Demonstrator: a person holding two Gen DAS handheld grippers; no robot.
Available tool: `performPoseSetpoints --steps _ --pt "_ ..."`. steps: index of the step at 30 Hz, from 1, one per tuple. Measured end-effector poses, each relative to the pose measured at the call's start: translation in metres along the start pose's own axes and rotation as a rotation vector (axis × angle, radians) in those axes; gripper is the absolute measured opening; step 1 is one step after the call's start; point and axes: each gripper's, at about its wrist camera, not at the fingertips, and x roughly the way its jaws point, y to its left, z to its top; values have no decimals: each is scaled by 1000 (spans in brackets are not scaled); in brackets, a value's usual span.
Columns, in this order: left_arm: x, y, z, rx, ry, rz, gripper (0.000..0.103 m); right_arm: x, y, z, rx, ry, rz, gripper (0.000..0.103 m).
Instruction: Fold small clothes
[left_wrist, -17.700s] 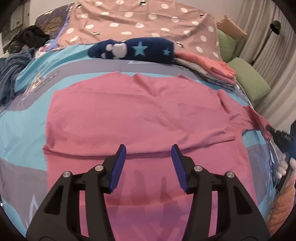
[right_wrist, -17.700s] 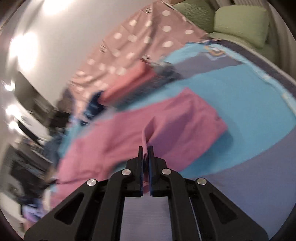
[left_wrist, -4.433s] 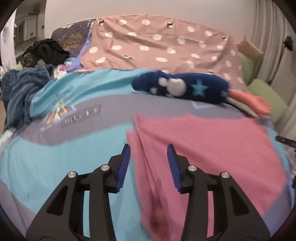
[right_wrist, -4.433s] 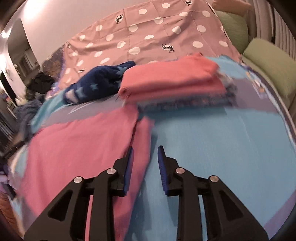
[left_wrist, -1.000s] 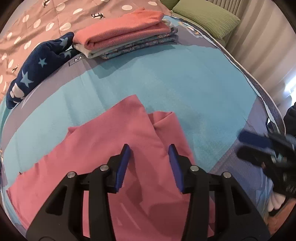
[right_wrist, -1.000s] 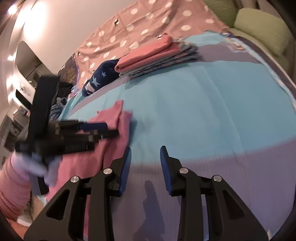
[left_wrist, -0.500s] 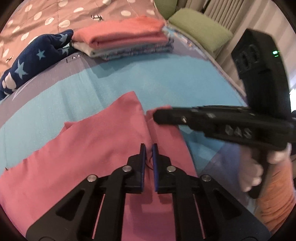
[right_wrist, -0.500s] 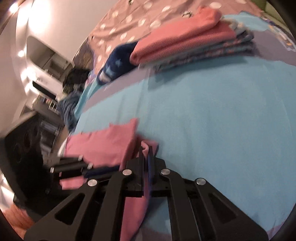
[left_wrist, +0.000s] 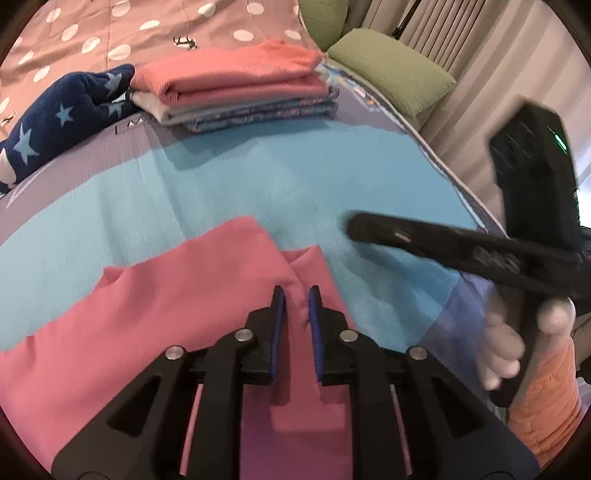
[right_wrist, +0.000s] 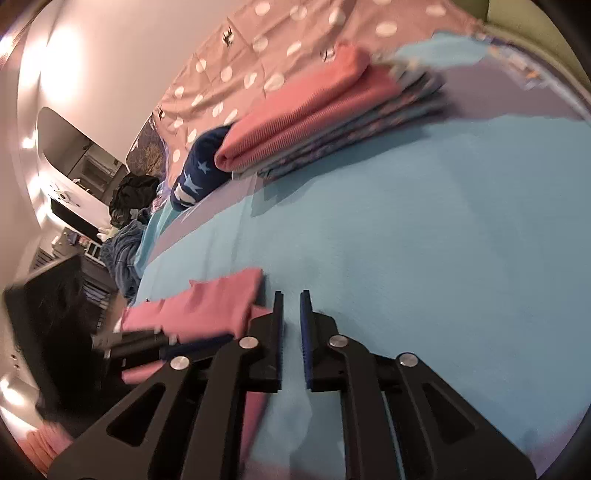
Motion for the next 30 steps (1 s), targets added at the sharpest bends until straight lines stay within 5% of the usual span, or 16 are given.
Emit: performPoseSetpoints --steps 4,7,9,11,13,15,16,17,21,27,30 --pt "-4 -4 3 16 -6 -1 13 -36 11 -44 -31 5 36 11" --pt "-1 -7 2 19 3 14 14 -65 23 -88 -69 32 158 11" --pt "3 -8 1 23 18 30 26 -74 36 -114 -107 77 243 15" --pt "7 -11 0 37 27 62 27 -73 48 -130 -156 122 230 28" --pt "10 -16 0 63 24 101 27 -63 57 -143 -213 185 185 30" --pt "11 -18 0 73 26 142 13 -50 60 -149 -221 236 180 30" --pt "10 -17 0 67 25 147 11 -47 62 -150 -230 244 173 24" --pt "8 -16 1 53 21 139 6 -44 63 -149 -242 251 158 1" --pt "-21 -16 3 4 -34 81 6 -80 68 -140 -254 153 288 2" --pt "-11 -31 8 65 -26 103 6 -55 51 -161 -231 232 170 2" --pt "18 -30 4 92 7 150 7 -51 42 -164 -146 205 208 2"
